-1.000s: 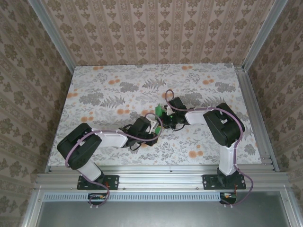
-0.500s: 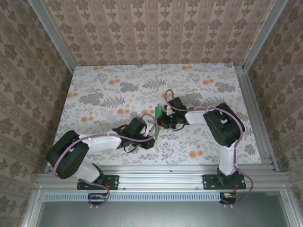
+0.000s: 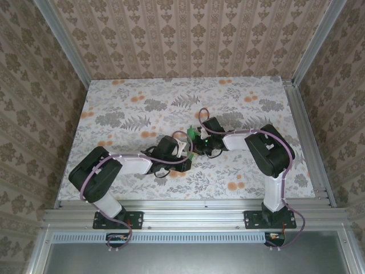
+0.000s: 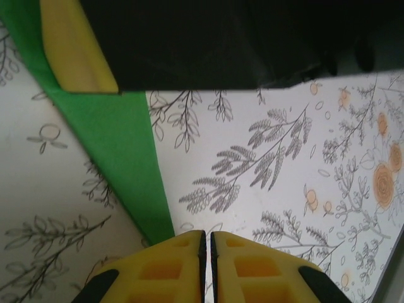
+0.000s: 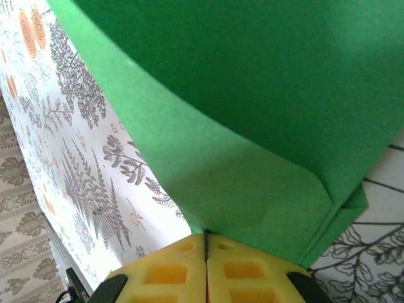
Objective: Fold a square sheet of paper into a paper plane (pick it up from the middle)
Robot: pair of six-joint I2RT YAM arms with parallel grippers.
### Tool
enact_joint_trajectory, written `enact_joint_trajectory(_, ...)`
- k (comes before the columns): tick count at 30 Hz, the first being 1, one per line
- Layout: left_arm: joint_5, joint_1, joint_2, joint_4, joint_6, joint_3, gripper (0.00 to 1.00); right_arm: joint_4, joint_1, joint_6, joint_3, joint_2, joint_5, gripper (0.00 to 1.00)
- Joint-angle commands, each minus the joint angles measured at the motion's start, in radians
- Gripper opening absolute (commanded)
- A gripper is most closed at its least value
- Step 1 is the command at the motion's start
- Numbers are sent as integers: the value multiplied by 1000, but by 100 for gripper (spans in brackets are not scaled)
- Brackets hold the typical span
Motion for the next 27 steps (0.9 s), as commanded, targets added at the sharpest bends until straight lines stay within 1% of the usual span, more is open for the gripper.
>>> enact_joint_trajectory(1, 27, 13, 29, 70, -10, 23, 14, -118, -3, -17, -32, 42, 134, 10)
enact_joint_trajectory(8, 48, 40, 94, 116, -11, -42, 13, -117, -3, -14, -24, 38, 128, 10)
enact_joint_trajectory(14, 16, 48, 96, 34, 47, -71, 12, -124, -6, -6, -8, 22, 120, 11)
enact_joint_trajectory(16, 6, 49, 96, 14, 60, -86, 11, -134, -5, 0, -3, 3, 142, 11)
enact_joint_trajectory(19, -33, 48, 66, 26, 62, -137, 10, -115, -7, 19, -1, -9, 143, 11)
enact_joint_trajectory(21, -51, 53, 48, 3, 78, -151, 9, -94, -8, 40, 1, -17, 127, 11)
enact_joint_trajectory(23, -54, 58, 42, -25, 95, -154, 8, -73, -5, 58, 1, -26, 115, 11)
enact_joint_trajectory(27, -56, 60, 49, -42, 107, -153, 5, -87, -3, 57, 11, -38, 114, 11)
